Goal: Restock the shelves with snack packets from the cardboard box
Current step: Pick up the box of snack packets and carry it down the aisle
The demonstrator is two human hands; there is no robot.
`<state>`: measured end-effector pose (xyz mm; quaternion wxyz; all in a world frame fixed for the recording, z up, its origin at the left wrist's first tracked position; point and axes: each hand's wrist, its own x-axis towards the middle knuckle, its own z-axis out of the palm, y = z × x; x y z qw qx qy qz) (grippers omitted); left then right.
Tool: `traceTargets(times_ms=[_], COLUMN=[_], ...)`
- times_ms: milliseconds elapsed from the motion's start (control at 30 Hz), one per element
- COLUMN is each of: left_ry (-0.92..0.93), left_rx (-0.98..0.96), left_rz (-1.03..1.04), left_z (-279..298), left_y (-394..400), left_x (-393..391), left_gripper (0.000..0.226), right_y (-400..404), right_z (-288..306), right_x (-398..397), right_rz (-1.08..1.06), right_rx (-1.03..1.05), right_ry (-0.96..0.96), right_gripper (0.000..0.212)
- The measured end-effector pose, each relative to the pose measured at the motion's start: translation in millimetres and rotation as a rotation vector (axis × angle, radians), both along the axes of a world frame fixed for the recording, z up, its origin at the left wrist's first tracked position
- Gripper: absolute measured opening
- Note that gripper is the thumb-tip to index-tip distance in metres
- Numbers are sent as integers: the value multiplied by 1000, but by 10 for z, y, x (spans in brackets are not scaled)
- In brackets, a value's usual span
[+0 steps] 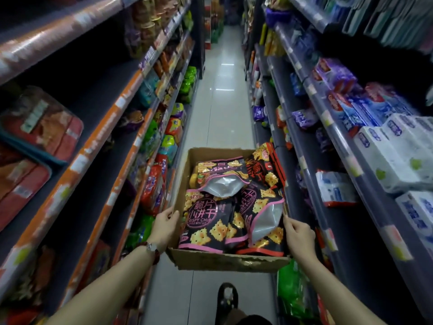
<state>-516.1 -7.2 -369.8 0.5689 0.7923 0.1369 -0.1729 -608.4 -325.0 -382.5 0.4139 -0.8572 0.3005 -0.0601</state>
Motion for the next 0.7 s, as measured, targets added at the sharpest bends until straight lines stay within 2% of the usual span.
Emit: traceTargets(times_ms=[400,567,700], left_ry=[-1,-1,27], left_rx=[88,96,82], left_rz=[-32,-39,-33], left_z=[-33,-138,-245], left_y=[-375,-522,-565], left_x=[1736,2667,3555], left_gripper=[32,41,38], right_y=[-427,-503,-551], right_z=[85,-6,-46], right_x=[1733,2657,3471], right_rz=[-12,-19,-38], right_rx=[102,117,104], right_ry=[10,26,47], right_gripper=[48,50,50])
